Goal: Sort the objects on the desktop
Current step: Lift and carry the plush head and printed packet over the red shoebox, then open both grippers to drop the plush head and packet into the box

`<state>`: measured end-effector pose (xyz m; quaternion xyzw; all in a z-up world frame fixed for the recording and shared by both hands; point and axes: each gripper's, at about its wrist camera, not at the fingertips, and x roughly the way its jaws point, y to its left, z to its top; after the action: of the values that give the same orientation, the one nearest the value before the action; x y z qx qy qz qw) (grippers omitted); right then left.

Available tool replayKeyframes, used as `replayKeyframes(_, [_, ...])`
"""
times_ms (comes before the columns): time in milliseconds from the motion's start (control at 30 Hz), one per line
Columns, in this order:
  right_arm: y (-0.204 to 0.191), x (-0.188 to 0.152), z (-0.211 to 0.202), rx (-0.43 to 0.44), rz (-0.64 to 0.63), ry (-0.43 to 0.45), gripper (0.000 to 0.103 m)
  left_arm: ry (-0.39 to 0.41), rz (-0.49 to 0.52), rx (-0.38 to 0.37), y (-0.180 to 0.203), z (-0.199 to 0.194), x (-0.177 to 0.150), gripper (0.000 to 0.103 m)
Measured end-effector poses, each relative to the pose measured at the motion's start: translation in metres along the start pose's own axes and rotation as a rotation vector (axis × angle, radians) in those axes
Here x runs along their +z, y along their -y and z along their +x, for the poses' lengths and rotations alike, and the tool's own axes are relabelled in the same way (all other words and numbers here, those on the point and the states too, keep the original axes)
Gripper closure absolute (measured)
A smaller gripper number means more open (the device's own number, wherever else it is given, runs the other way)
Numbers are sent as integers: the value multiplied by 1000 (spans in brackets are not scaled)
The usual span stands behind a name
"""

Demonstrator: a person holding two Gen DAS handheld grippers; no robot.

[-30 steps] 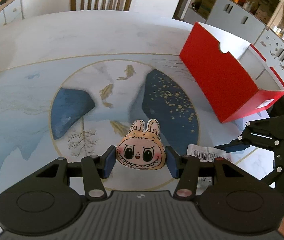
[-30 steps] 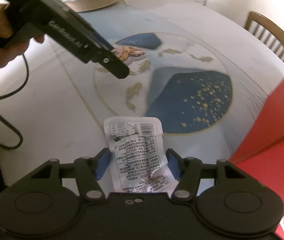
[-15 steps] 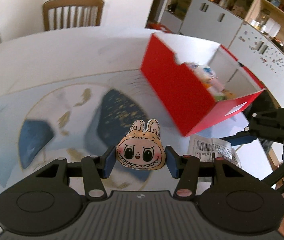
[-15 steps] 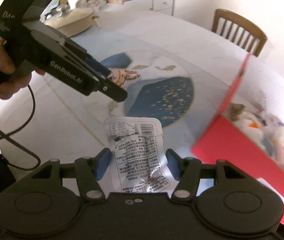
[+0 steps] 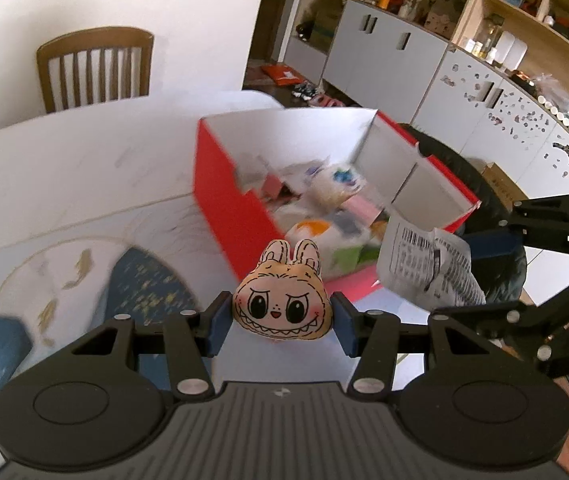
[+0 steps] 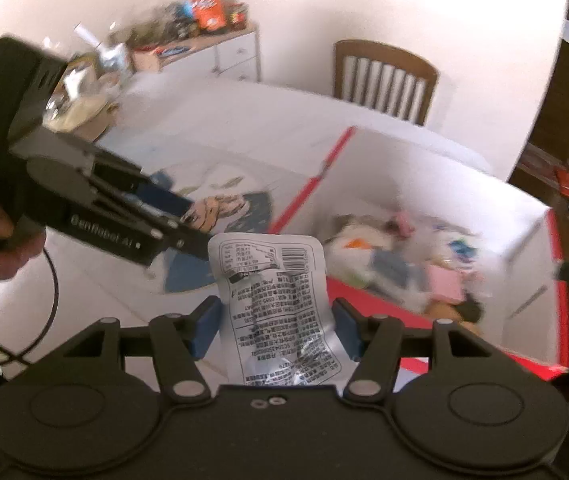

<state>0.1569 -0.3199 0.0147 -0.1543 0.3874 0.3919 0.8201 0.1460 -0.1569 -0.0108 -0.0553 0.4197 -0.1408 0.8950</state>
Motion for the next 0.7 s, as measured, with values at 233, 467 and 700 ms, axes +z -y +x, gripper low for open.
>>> replayKeyframes(233, [48, 6, -15, -47, 82, 46, 42, 31, 57, 5, 30, 16, 31, 51])
replayKeyframes(467, [91, 14, -2, -109, 145, 46, 42, 5, 91, 33, 46, 50, 57, 51])
replayKeyframes(700, [123, 16, 24, -141, 210, 12, 42, -50, 122, 76, 52, 93, 80, 51])
